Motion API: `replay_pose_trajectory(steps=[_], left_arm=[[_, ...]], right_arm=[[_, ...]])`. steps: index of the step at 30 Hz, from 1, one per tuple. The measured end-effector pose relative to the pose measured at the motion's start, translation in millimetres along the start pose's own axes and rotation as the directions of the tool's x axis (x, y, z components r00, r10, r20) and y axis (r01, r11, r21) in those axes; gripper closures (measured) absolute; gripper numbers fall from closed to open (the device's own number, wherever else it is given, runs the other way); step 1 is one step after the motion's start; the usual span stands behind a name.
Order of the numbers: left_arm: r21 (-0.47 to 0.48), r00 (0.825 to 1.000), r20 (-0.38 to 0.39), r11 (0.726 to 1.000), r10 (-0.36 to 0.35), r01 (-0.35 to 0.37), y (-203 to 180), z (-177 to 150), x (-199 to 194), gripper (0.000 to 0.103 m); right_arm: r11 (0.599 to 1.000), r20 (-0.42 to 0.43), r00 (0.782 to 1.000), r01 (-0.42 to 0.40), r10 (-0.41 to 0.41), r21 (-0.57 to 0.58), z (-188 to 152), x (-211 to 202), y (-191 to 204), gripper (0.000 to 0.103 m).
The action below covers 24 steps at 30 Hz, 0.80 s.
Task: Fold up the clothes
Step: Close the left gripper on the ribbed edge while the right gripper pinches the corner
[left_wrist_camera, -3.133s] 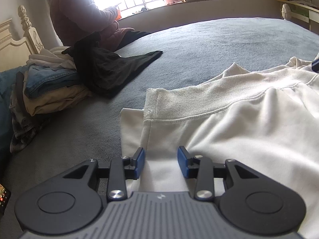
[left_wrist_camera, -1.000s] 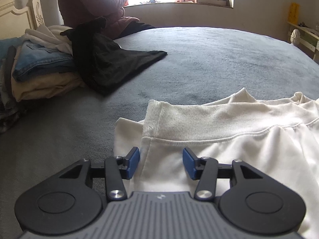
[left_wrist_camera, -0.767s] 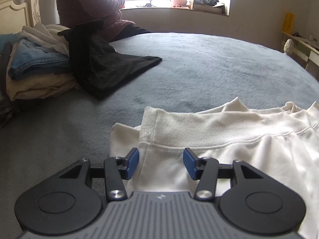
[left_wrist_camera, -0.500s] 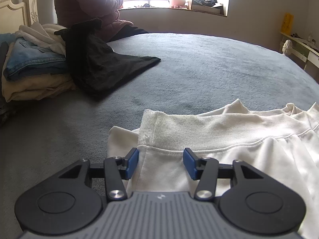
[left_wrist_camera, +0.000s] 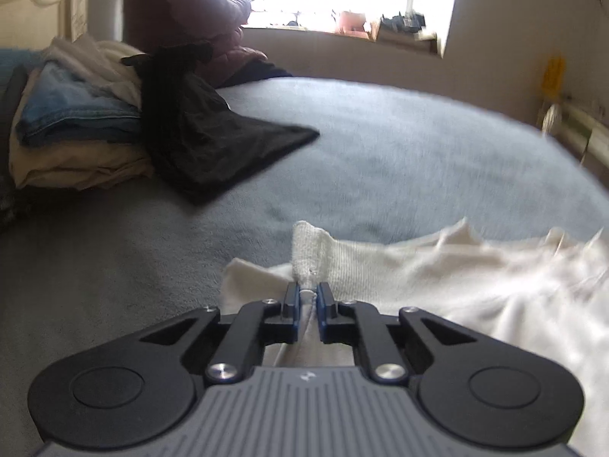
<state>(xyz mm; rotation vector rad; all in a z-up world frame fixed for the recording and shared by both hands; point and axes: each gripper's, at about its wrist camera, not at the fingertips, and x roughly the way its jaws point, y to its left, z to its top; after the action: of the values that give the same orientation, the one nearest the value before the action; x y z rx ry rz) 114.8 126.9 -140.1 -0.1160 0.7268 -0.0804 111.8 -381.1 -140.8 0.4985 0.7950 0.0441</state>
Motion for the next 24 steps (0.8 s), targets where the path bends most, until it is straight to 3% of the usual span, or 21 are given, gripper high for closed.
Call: replay_pose_trajectory(steps=[2,4,5,9,11,14,16,18,22,24], left_arm=[[-0.089,0.999,0.001,0.996,-0.032,0.032,16,2,0,0.093],[-0.186,0.997,-0.047,0.981,-0.069,0.059,33,1,11,0.092],[-0.193,0.996,-0.053,0.979,-0.078,0.066,35,0,13,0.092],[-0.076,0.998,-0.039,0.996,-0.049,0.046,20,1,9,0.086],[-0.046,0.998,-0.041,0.998,-0.053,0.051,14,3,9,0.071],[-0.007,0.998,-0.043,0.999,-0.034,0.034,6,4,11,0.063],[0.023,0.999,-0.049,1.0,-0.009,0.01,-1,5,14,0.066],[0.063,0.998,-0.045,0.997,0.043,-0.04,-9,6,16,0.094],[0.004,0.999,-0.02,0.999,0.045,-0.045,-3,7,10,0.093],[-0.041,0.998,-0.049,0.999,0.034,-0.036,6,7,16,0.093]], right_arm=[[1.0,-0.003,1.0,0.004,-0.004,-0.005,-1,1,-1,0.052],[1.0,-0.006,1.0,0.009,-0.009,-0.009,-1,2,-2,0.052],[1.0,-0.008,1.0,0.009,-0.009,-0.009,-2,2,-2,0.052],[1.0,-0.007,1.0,0.008,-0.008,-0.01,-2,2,-2,0.052],[1.0,-0.007,1.0,0.008,-0.008,-0.012,-2,2,-3,0.052],[1.0,-0.006,1.0,0.009,-0.009,-0.015,-3,2,-3,0.052],[1.0,-0.006,1.0,0.009,-0.009,-0.015,-3,1,-2,0.052],[1.0,-0.004,1.0,0.009,-0.009,-0.016,-3,2,-2,0.052],[1.0,-0.006,1.0,0.009,-0.009,-0.015,-4,1,-3,0.052],[1.0,-0.009,1.0,0.012,-0.012,-0.016,-4,1,-3,0.052]])
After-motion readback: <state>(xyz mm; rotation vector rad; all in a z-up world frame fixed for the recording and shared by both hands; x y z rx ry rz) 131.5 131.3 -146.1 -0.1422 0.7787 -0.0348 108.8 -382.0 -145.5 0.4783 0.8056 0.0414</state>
